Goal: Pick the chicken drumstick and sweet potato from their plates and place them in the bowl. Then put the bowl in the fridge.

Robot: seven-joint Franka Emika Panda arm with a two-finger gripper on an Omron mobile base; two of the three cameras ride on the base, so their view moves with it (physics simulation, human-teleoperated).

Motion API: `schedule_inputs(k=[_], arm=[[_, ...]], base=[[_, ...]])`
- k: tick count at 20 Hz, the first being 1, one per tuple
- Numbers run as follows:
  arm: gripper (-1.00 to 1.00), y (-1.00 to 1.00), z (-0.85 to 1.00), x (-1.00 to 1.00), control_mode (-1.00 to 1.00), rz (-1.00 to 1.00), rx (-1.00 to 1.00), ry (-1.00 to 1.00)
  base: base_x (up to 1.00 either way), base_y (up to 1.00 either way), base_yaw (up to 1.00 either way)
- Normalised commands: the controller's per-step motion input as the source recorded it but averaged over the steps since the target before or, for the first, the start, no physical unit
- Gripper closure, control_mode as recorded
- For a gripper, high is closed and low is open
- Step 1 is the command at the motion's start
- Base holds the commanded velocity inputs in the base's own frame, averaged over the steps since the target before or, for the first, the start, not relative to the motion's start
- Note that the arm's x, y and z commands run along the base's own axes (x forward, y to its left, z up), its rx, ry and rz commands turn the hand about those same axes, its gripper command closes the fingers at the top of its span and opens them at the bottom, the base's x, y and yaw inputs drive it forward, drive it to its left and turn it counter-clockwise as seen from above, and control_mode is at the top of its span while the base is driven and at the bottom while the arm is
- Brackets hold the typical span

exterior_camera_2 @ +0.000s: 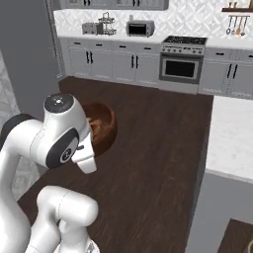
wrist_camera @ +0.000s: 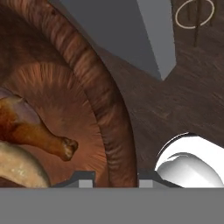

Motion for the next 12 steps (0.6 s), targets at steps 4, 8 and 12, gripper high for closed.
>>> schedule_inputs(k=[4, 8, 12], arm=[[1.0, 0.0, 0.0, 0.0, 1.0, 0.0, 0.0, 0.0], [1.0, 0.0, 0.0, 0.0, 1.0, 0.0, 0.0, 0.0], [1.0, 0.0, 0.0, 0.0, 1.0, 0.0, 0.0, 0.0]], base=[[1.0, 1.0, -0.14], [1.0, 0.97, -0.16], [1.0, 0.29, 0.0]])
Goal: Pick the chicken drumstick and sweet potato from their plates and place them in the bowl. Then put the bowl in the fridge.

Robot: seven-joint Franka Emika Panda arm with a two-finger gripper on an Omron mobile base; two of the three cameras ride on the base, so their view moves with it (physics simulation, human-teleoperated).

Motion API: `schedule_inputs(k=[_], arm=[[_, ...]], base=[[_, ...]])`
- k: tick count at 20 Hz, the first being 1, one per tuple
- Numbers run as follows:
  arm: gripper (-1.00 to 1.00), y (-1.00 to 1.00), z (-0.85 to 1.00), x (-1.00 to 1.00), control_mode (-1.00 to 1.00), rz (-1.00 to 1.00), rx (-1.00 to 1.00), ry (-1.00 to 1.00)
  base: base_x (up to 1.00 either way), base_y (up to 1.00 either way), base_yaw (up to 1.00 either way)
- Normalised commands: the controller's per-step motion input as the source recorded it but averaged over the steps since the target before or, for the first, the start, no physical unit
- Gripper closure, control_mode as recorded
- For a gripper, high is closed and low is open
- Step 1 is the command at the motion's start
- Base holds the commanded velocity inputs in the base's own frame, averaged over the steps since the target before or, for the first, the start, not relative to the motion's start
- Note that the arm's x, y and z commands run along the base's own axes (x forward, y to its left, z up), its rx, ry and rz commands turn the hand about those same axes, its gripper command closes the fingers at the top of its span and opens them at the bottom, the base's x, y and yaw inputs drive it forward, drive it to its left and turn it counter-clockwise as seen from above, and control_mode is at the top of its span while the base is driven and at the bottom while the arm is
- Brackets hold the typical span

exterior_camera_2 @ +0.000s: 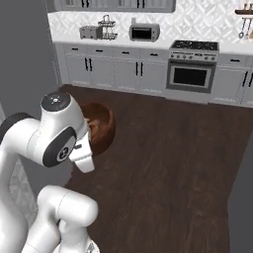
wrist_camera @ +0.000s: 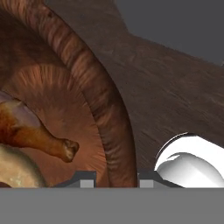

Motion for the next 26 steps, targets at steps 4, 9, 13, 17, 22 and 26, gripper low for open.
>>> schedule_inputs(k=[4, 9, 13, 17, 22, 26], arm=[[1.0, 0.0, 0.0, 0.0, 1.0, 0.0, 0.0, 0.0], [1.0, 0.0, 0.0, 0.0, 1.0, 0.0, 0.0, 0.0], [1.0, 0.0, 0.0, 0.0, 1.0, 0.0, 0.0, 0.0], [1.0, 0.0, 0.0, 0.0, 1.0, 0.0, 0.0, 0.0], [1.0, 0.0, 0.0, 0.0, 1.0, 0.0, 0.0, 0.0], [1.0, 0.0, 0.0, 0.0, 1.0, 0.0, 0.0, 0.0]], base=[[1.0, -0.59, 0.24], [1.0, -0.85, 0.41], [1.0, -0.78, 0.49], [1.0, -0.72, 0.54], [1.0, -0.81, 0.48], [1.0, -0.86, 0.46]])
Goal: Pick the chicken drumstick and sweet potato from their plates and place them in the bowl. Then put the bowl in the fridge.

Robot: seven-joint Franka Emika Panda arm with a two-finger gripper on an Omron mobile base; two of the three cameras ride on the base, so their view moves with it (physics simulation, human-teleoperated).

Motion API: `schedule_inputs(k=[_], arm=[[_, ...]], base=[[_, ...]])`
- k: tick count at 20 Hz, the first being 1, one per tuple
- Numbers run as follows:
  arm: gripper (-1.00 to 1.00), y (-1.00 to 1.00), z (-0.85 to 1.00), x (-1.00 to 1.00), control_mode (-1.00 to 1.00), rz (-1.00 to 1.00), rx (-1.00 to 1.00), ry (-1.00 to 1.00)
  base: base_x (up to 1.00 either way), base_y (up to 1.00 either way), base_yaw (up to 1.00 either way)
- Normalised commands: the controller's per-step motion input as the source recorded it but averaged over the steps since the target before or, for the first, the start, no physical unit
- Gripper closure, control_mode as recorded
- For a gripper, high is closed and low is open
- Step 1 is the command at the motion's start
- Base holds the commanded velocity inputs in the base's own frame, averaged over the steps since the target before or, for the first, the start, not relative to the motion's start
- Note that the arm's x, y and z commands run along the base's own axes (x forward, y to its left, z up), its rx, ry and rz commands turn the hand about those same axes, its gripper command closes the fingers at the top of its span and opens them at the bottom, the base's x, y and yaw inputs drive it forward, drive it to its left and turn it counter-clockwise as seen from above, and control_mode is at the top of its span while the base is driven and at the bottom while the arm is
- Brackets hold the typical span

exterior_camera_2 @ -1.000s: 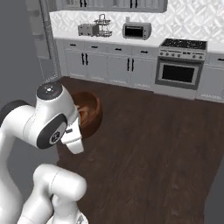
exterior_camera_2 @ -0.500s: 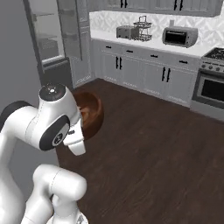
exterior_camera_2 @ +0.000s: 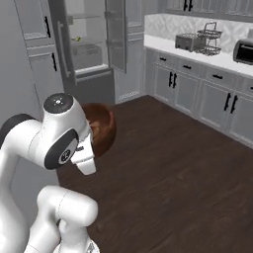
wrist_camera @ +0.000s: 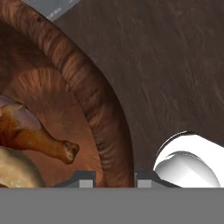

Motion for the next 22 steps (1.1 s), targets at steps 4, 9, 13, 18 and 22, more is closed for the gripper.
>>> schedule_inputs(k=[4, 9, 13, 18, 22], arm=[[1.0, 0.0, 0.0, 0.0, 1.0, 0.0, 0.0, 0.0], [1.0, 0.0, 0.0, 0.0, 1.0, 0.0, 0.0, 0.0], [1.0, 0.0, 0.0, 0.0, 1.0, 0.0, 0.0, 0.0], [1.0, 0.0, 0.0, 0.0, 1.0, 0.0, 0.0, 0.0], [1.0, 0.0, 0.0, 0.0, 1.0, 0.0, 0.0, 0.0]], base=[[1.0, -0.79, 0.49], [1.0, -0.84, 0.48], [1.0, -0.93, 0.44], [1.0, -0.96, 0.43], [1.0, -0.98, 0.43]])
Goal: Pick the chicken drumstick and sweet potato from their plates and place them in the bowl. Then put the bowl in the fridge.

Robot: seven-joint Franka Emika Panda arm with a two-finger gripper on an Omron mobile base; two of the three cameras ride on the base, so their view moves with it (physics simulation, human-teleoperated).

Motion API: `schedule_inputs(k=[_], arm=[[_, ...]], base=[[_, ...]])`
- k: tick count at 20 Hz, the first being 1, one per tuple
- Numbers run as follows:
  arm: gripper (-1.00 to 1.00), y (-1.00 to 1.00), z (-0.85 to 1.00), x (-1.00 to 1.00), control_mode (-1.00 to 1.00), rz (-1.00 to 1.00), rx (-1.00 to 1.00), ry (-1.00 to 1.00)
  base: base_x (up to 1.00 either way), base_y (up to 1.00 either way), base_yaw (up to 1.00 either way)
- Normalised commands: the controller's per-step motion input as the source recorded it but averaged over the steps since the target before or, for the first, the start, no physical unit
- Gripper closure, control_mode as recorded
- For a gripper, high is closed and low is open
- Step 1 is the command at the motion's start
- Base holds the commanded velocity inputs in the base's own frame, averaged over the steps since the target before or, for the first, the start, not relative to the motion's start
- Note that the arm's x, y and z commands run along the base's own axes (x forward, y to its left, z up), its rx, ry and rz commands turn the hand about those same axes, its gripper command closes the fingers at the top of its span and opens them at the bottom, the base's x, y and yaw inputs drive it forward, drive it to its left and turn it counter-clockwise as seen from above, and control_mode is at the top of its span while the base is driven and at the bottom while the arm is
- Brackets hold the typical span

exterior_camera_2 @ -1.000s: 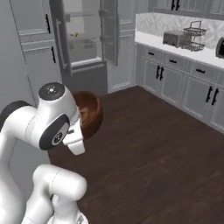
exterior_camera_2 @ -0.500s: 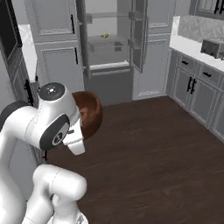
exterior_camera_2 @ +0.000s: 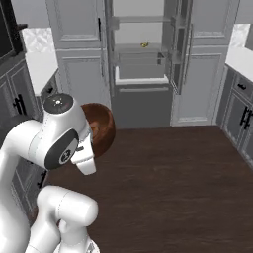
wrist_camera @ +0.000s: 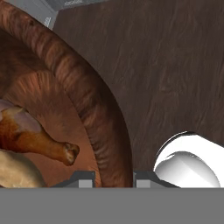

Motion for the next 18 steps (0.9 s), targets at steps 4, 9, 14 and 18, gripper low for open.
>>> schedule_inputs(k=[4, 9, 14, 18], arm=[[1.0, 0.0, 0.0, 0.0, 1.0, 0.0, 0.0, 0.0], [1.0, 0.0, 0.0, 0.0, 1.0, 0.0, 0.0, 0.0], [1.0, 0.0, 0.0, 0.0, 1.0, 0.0, 0.0, 0.0], [1.0, 0.0, 0.0, 0.0, 1.0, 0.0, 0.0, 0.0]], base=[[1.0, -1.0, 0.39], [1.0, -1.0, 0.36], [1.0, -0.82, 0.31], [1.0, -0.26, 0.12]])
